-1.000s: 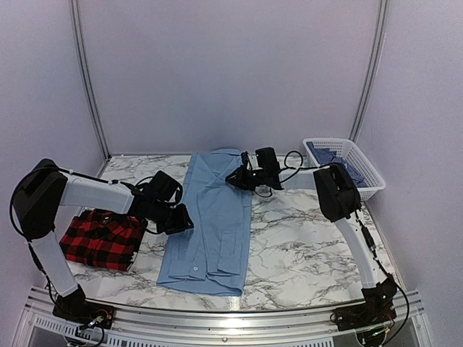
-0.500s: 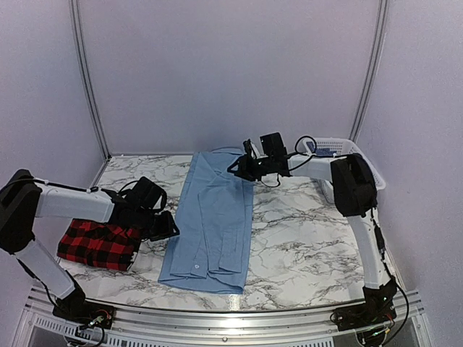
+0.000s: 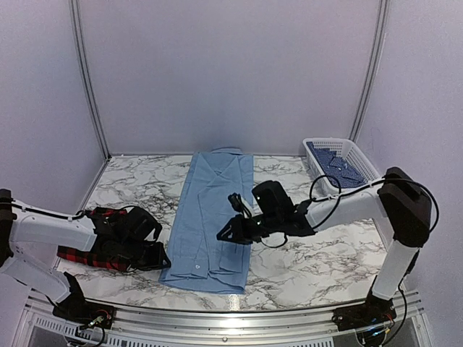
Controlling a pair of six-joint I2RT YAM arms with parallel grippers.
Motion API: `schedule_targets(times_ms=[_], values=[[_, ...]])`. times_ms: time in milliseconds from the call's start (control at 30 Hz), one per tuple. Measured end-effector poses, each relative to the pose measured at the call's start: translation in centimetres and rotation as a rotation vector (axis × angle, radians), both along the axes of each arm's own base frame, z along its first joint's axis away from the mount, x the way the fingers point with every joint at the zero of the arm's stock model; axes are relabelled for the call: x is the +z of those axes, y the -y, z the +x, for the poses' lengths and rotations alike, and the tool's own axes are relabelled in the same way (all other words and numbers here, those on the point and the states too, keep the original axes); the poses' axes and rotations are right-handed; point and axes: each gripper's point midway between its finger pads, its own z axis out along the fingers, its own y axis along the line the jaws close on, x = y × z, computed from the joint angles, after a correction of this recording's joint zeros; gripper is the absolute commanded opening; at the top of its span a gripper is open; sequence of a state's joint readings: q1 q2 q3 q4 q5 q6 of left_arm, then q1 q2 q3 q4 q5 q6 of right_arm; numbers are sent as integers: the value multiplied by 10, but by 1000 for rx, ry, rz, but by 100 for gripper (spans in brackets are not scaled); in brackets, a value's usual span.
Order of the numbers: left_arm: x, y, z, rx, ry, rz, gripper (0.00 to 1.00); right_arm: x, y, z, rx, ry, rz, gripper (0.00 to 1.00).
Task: Fold and stack the long sleeve shirts
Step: Move the rectangle-folded shirt to the center of the board, then adjust the rectangle-folded shirt at the center of the board.
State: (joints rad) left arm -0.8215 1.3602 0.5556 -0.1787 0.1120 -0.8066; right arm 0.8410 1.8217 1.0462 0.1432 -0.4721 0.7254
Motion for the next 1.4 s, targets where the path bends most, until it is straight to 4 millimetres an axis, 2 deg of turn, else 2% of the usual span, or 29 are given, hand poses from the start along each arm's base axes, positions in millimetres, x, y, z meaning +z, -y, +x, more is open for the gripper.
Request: schedule_targets(times_ms=[33, 67, 167, 367, 533, 667, 767, 933, 1133, 1300, 1400], values=[[-1, 0, -4, 5, 0, 1, 21, -11, 8, -21, -1, -34, -16, 26], [-1, 0, -7, 7, 1, 0, 21, -15, 7, -36, 16, -47, -25, 26], [-1, 6, -15, 9, 9, -7, 20, -27, 17, -68, 8, -82, -33, 25], [0, 30, -39, -15, 3, -34, 19, -38, 32, -107, -15, -120, -42, 25], [-1, 35, -47, 20, 5, -41, 20, -44, 56, -130, -41, -145, -39, 26], [0, 33, -47, 55, 8, -53, 21, -59, 82, -141, -73, -163, -69, 26], [0, 30, -47, 68, 14, -53, 21, -74, 95, -147, -85, -189, -103, 25], [2, 22, -48, 76, 21, -31, 23, -75, 99, -148, -95, -193, -98, 24], [13, 12, -47, 85, 35, -35, 28, -63, 108, -148, -117, -176, -107, 29], [13, 7, -50, 69, 24, -42, 34, -42, 117, -145, -152, -138, -85, 39], [11, 6, -57, 48, -3, -58, 36, -40, 120, -143, -166, -131, -91, 40]])
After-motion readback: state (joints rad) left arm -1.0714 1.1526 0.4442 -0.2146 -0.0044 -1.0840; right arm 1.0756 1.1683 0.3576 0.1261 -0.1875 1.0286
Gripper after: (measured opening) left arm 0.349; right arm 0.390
